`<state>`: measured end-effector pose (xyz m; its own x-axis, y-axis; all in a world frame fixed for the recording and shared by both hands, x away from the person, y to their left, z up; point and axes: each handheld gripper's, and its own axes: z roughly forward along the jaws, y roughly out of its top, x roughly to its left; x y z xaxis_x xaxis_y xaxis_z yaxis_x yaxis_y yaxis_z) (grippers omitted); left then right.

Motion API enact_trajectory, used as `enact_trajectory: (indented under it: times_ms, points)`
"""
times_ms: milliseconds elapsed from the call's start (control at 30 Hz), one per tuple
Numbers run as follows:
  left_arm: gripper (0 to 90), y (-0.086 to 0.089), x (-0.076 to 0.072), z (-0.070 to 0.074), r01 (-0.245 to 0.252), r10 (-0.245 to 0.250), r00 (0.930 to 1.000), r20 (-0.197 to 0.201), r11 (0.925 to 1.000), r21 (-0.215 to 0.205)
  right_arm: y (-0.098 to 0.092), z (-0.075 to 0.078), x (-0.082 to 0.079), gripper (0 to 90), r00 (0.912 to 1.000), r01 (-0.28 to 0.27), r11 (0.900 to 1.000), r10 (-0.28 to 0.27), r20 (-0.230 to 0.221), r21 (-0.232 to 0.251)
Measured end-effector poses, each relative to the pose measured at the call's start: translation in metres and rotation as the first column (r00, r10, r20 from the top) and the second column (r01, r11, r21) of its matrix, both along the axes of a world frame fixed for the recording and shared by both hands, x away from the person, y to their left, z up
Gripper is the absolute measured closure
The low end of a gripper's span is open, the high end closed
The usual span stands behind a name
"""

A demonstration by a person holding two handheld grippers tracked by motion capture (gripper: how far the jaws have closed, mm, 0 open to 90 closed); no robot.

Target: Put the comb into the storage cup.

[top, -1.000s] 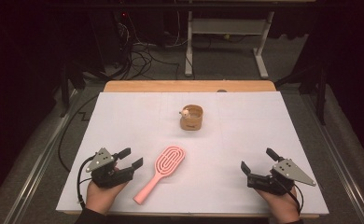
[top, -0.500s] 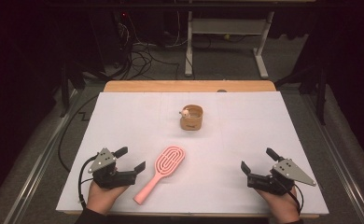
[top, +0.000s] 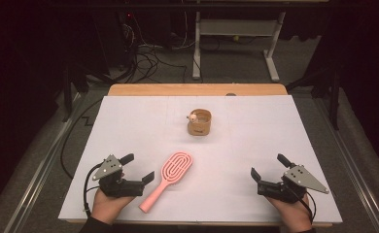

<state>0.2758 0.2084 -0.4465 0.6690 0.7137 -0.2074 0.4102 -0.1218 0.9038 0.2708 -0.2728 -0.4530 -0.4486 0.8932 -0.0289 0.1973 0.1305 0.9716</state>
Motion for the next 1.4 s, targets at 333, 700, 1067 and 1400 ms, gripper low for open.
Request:
enact_trajectory:
  times_ms: [333, 700, 1067, 1400]
  points:
    - [0.0, -0.025, 0.008, 0.022, 0.023, -0.017, 0.9982, -0.058, 0.9946, 0.101, -0.001, 0.000, 0.000, 0.3, 1.0000, -0.002, 1.000, 0.002, 0.000, -0.003]
    - [0.0, -0.060, 0.024, 0.030, 0.065, -0.033, 0.9882, -0.150, 0.9751, 0.212, -0.001, 0.002, -0.002, 0.3, 0.9999, -0.006, 1.000, 0.006, 0.011, 0.000]
    - [0.0, -0.081, 0.037, 0.028, 0.089, -0.026, 0.9773, -0.210, 0.9505, 0.298, -0.001, 0.002, -0.002, 0.3, 0.9999, -0.008, 1.000, 0.008, 0.008, -0.002]
    - [0.0, -0.098, 0.045, 0.026, 0.113, -0.024, 0.9694, -0.244, 0.9273, 0.357, -0.001, 0.002, -0.002, 0.3, 0.9999, -0.007, 1.000, 0.007, 0.009, 0.001]
